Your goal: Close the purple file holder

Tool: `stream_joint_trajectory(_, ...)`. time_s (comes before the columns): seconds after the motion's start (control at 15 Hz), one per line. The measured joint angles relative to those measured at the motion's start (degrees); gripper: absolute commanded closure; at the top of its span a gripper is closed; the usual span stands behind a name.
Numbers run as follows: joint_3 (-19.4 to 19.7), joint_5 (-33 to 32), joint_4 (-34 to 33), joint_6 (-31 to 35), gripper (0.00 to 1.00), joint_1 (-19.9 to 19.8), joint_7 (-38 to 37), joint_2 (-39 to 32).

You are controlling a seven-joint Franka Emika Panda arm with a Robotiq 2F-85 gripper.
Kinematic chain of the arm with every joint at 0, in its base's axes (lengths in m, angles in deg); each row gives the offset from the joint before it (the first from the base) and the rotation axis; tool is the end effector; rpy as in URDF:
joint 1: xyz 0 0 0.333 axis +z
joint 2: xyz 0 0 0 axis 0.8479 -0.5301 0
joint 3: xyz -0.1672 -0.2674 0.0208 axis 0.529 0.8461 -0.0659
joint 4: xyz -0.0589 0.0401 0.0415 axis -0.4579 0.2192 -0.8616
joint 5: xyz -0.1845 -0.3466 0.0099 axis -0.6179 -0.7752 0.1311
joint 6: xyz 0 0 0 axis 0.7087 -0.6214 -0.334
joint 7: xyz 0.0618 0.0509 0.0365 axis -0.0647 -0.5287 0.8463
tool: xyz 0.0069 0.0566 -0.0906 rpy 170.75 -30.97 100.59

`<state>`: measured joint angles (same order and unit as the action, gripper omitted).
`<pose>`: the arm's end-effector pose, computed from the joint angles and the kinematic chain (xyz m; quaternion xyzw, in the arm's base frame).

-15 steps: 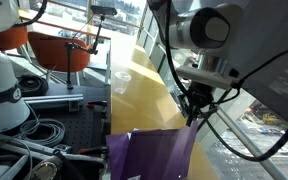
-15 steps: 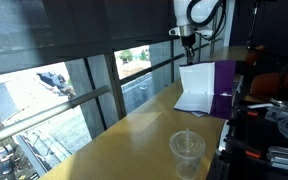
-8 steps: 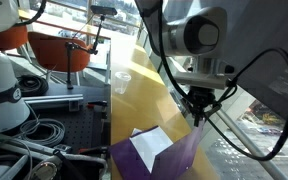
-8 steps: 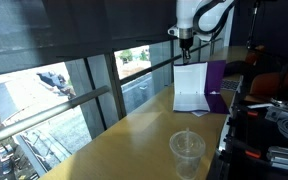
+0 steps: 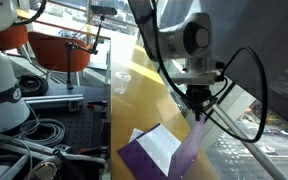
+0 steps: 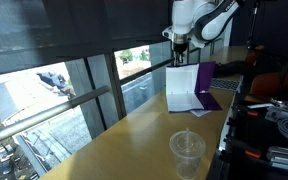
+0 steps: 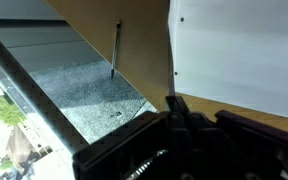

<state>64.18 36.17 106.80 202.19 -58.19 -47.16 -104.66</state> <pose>0.6230 -0.0391 0.3207 0.9123 0.3032 0.0813 0.2630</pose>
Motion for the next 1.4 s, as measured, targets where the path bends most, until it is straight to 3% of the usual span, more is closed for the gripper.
stream_joint_trajectory(0.13, 0.0, -0.9, -0.2, 0.0, 0.73, 0.9, -2.0, -0.6)
stream_joint_trajectory(0.53, -0.7, -0.7, -2.4, -0.2, 0.3, 2.5, -4.8, -3.3)
stream_joint_trajectory(0.8, -2.3, 5.9, -3.5, -2.1, 0.02, 2.5, -2.5, -3.2)
stream_joint_trajectory(1.13, -2.9, 16.1, -4.1, -5.1, 0.0, 0.8, 4.8, -0.9)
stream_joint_trajectory(1.4, -0.7, 16.4, -2.1, -5.7, 0.0, -1.2, 5.0, 3.4)
